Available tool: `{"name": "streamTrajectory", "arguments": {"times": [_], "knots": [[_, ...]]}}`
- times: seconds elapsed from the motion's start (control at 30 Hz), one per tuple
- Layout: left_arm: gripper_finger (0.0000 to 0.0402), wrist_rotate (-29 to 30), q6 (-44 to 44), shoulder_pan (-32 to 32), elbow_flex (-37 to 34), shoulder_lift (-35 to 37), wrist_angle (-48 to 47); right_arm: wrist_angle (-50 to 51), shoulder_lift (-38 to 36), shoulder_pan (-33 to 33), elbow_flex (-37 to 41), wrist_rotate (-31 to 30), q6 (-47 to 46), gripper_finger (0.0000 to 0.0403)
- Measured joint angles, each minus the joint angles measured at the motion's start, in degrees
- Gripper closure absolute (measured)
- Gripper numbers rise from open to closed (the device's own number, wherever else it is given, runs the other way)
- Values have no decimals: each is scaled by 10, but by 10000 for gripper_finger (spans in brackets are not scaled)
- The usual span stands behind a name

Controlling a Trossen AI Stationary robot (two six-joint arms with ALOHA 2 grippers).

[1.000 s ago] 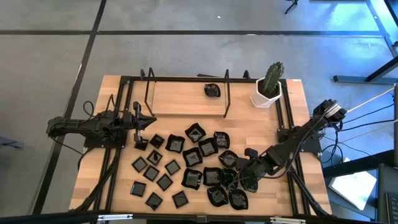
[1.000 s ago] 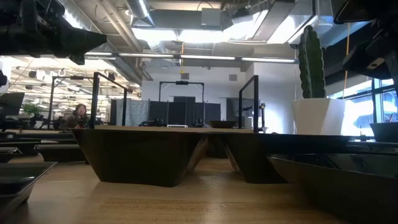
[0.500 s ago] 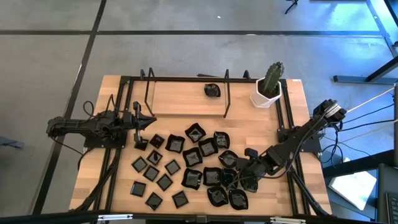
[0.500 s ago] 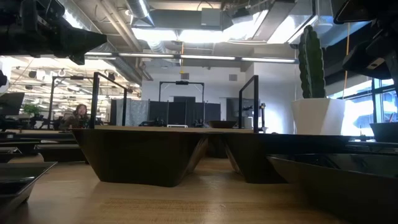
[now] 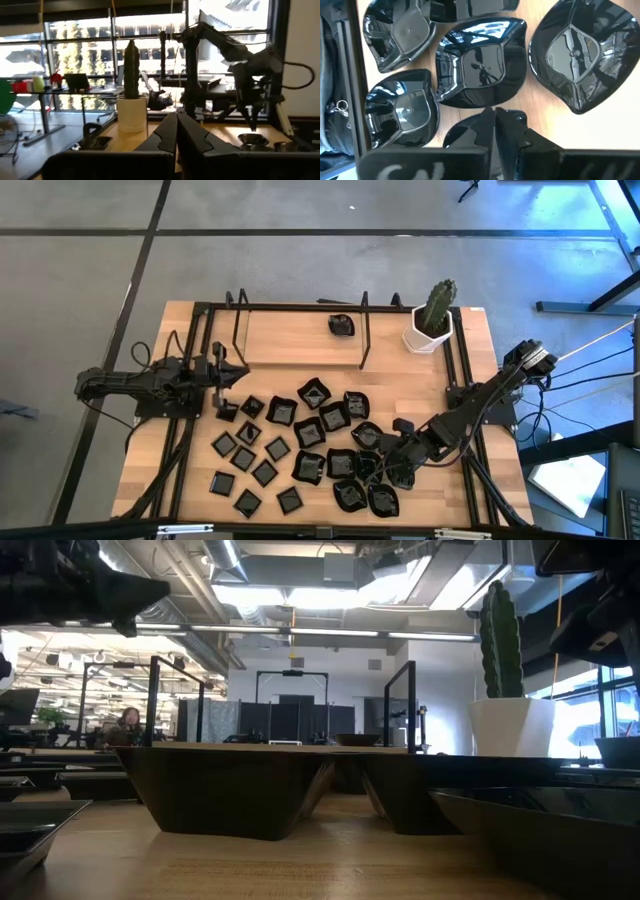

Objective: Pick & Place Mini shaped plates
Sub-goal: Stack the leaf-shaped plate on top of the leaf-shaped plate on the shelf

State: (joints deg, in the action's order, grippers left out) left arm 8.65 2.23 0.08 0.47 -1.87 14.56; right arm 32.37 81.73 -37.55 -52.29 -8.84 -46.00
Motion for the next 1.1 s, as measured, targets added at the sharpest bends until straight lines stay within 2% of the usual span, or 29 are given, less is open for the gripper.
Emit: {"name": "streamTrajectory", "arguments": {"times": [0.17,0.37,0.47,0.67,0.83,1.1], "knots": [[398,-34,42,0,0,0,41,-21,0,0,0,-1,5,384],[398,-136,24,0,0,0,18,-36,0,0,0,-1,28,384],[398,-164,24,0,0,0,13,-40,0,0,0,-2,29,384],[398,-157,59,0,0,0,19,-39,0,0,0,-4,47,384],[398,-157,89,0,0,0,19,-44,0,2,0,-34,70,384],[398,-156,91,0,0,0,19,-38,4,-10,0,23,73,376]]}}
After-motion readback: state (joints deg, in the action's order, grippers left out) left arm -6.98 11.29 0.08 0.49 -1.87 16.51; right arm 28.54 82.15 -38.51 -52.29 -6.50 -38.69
